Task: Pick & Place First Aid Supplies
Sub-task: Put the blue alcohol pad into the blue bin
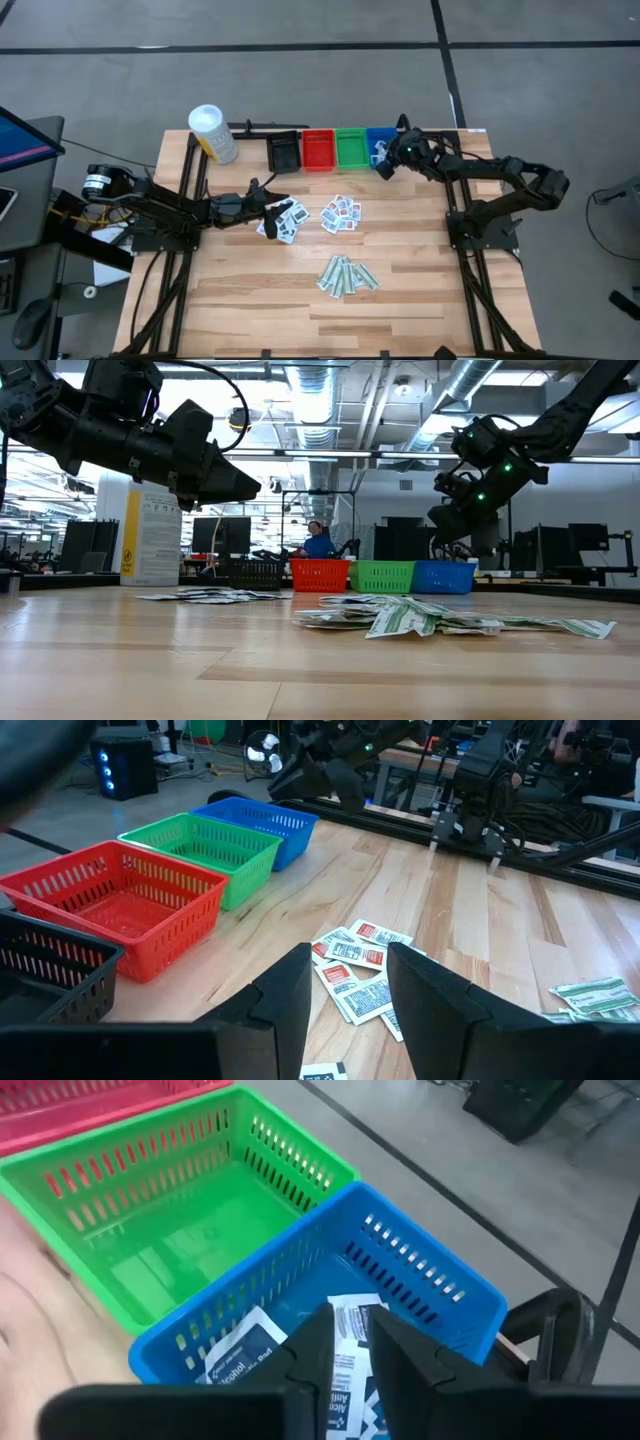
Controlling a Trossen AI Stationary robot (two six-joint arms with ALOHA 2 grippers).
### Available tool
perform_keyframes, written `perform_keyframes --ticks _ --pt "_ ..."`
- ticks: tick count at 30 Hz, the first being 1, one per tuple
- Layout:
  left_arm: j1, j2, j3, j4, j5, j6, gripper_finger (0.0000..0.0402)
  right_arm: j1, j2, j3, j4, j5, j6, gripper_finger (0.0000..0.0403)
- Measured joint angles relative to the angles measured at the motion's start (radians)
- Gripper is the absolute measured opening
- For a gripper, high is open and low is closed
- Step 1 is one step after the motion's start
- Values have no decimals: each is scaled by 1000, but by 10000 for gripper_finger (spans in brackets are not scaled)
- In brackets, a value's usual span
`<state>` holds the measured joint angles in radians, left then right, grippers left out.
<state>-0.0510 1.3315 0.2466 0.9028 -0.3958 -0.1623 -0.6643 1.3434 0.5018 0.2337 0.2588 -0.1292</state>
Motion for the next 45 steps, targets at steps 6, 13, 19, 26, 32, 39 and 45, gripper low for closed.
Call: perform_keyframes --ticks 6,13,19,26,32,39,45 --pt "0 0 0 0 0 0 134 8 0 0 2 -12 0 67" --pt "0 0 0 0 0 0 134 102 -24 0 99 -374 -86 68" --pt "0 0 0 0 0 0 134 218 -34 0 7 -578 -248 68" --pt "0 0 0 0 0 0 134 316 -3 0 -125 -578 -289 68" --pt "0 0 0 0 0 6 134 366 85 0 -90 -574 -289 68" --pt "0 0 0 0 0 8 134 396 142 0 -12 -573 -304 68" --pt "0 0 0 0 9 4 134 396 110 0 -27 -572 -288 68"
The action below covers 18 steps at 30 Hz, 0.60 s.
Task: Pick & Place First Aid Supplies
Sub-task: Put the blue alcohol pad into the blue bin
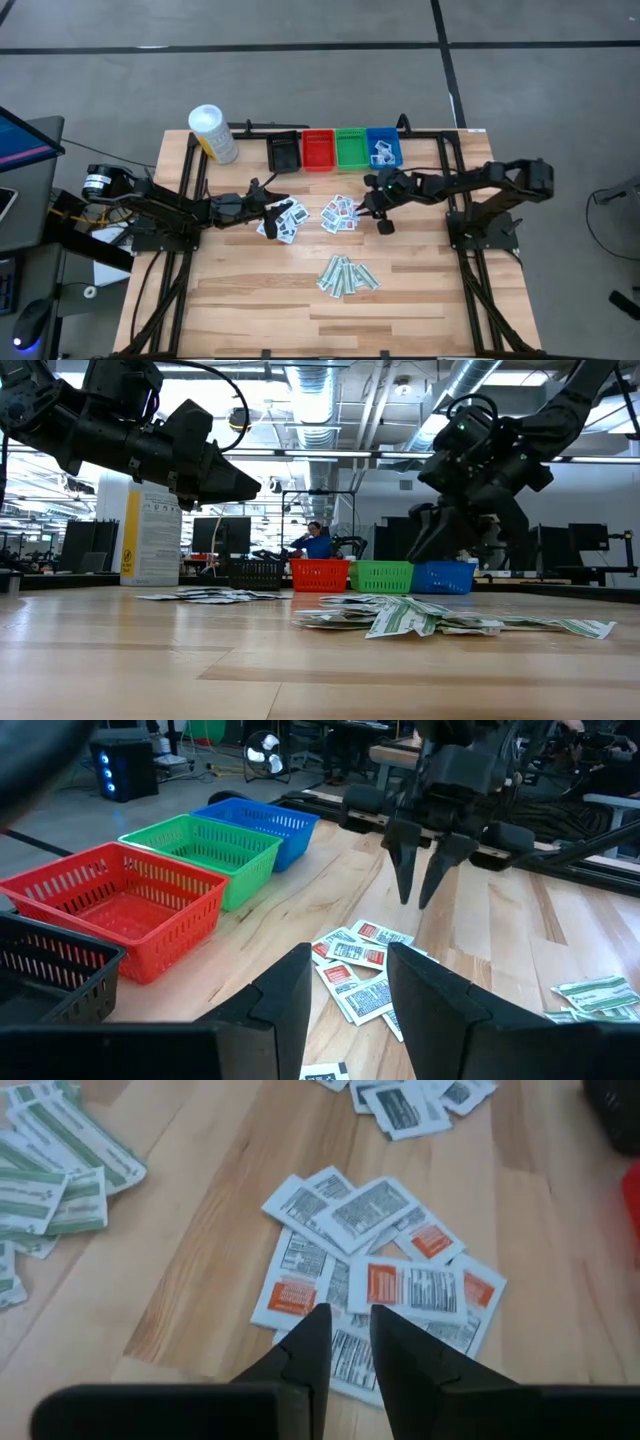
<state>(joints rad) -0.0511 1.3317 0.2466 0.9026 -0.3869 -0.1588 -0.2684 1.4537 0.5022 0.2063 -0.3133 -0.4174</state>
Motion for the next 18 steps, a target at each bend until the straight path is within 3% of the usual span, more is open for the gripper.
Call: perform_keyframes --ticks 6,11,14,18 --pt "-4 46 0 -4 247 -5 134 0 -45 0 -108 18 7 66" --pt "-3 148 0 -17 268 -28 134 1 -118 0 -245 96 75 65" --pt "-3 206 13 -106 302 -51 134 8 -153 0 -288 106 130 65" --pt "-4 205 47 -173 319 -27 134 43 -173 0 -312 106 164 65"
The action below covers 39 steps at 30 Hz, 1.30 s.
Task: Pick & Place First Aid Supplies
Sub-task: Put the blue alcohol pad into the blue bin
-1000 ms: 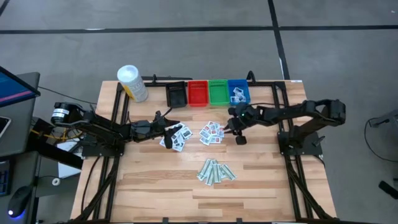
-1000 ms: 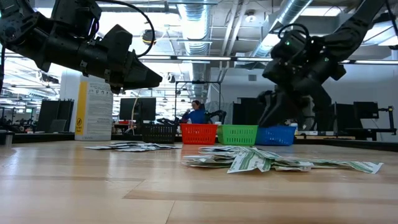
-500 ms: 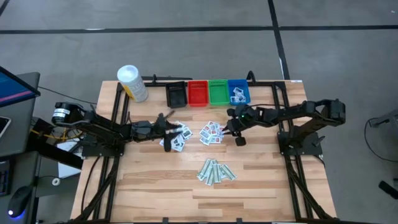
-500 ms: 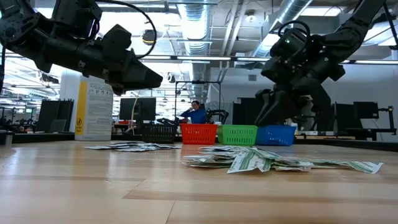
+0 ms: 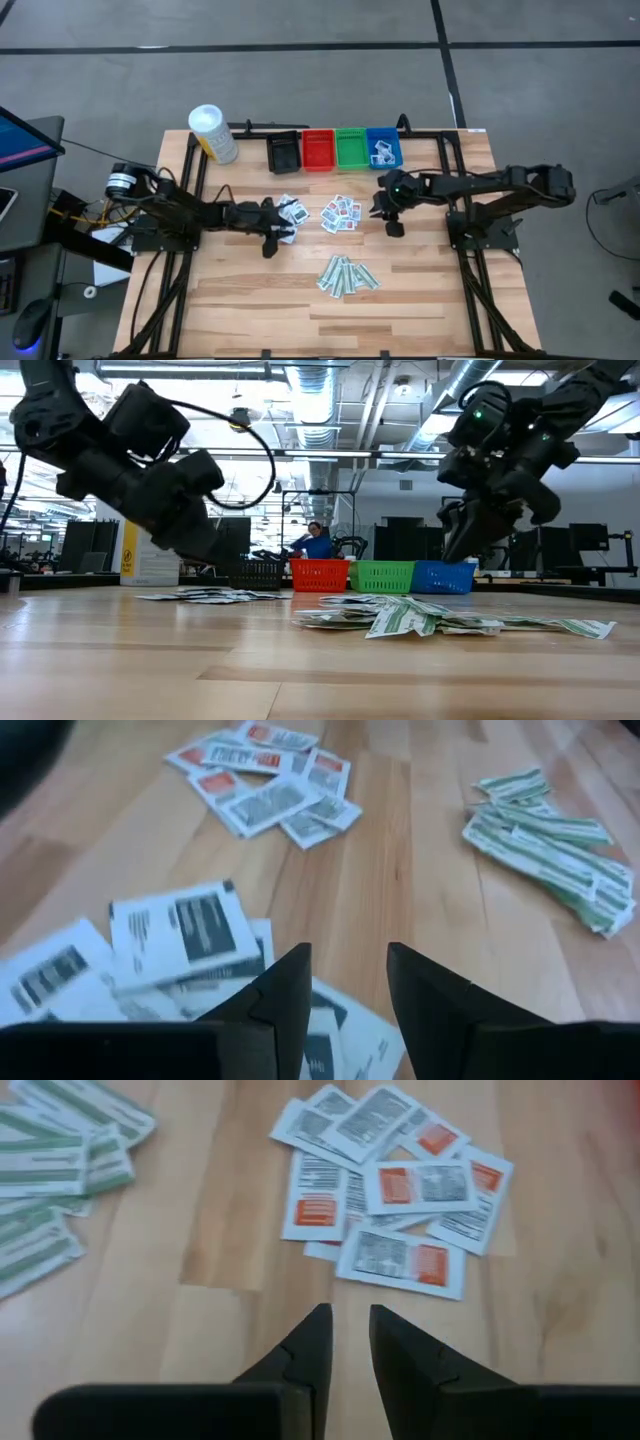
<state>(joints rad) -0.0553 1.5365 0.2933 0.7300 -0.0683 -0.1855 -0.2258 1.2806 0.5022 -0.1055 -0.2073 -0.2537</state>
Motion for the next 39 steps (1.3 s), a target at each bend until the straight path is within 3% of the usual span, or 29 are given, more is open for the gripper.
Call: perform_keyframes --ticks 5,8,16,20,26,31,39 --pt "-38 -109 5 -52 8 85 134 49 -1 0 7 35 1 65" --pt "-74 -210 5 -197 -48 84 134 68 -1 0 5 72 -3 65" --pt "-166 -416 4 -608 -171 -169 134 77 -1 0 -7 80 -7 65" --pt "-173 -409 4 -677 -267 -211 134 73 -1 0 -6 86 -14 65" --pt "-173 -344 4 -671 -344 -66 134 73 -1 0 -6 86 -15 65" --pt "-173 -280 3 -655 -351 46 134 73 0 0 -6 86 -15 65" --pt "-173 -208 3 -607 -400 84 134 73 0 0 -6 86 -15 65"
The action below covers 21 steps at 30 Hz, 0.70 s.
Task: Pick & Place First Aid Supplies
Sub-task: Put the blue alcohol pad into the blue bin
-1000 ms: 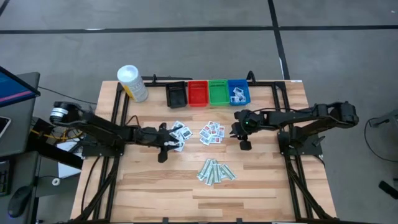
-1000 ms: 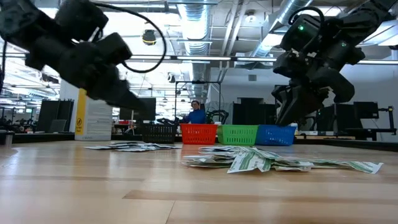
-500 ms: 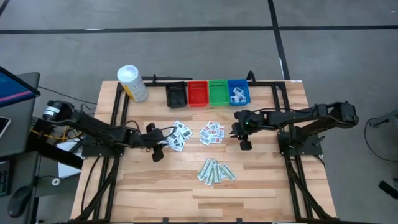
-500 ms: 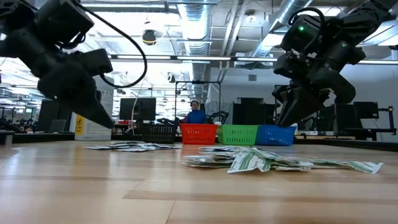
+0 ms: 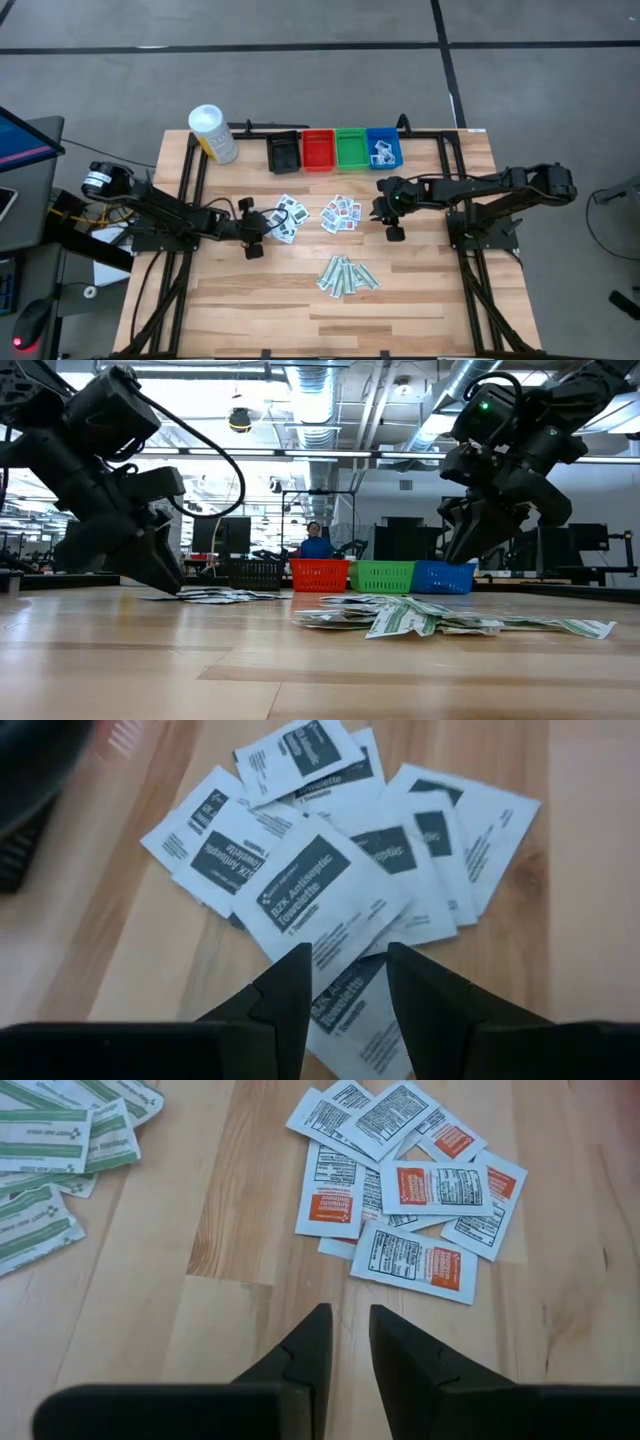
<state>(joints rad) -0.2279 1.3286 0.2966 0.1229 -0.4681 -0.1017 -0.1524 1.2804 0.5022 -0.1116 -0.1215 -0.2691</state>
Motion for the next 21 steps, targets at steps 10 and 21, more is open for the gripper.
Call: perform_keyframes --ticks 10,21 --pt "16 22 0 14 -8 45 134 0 0 0 2 0 -2 65" --pt "55 22 1 21 51 95 115 0 0 0 3 0 -2 65"
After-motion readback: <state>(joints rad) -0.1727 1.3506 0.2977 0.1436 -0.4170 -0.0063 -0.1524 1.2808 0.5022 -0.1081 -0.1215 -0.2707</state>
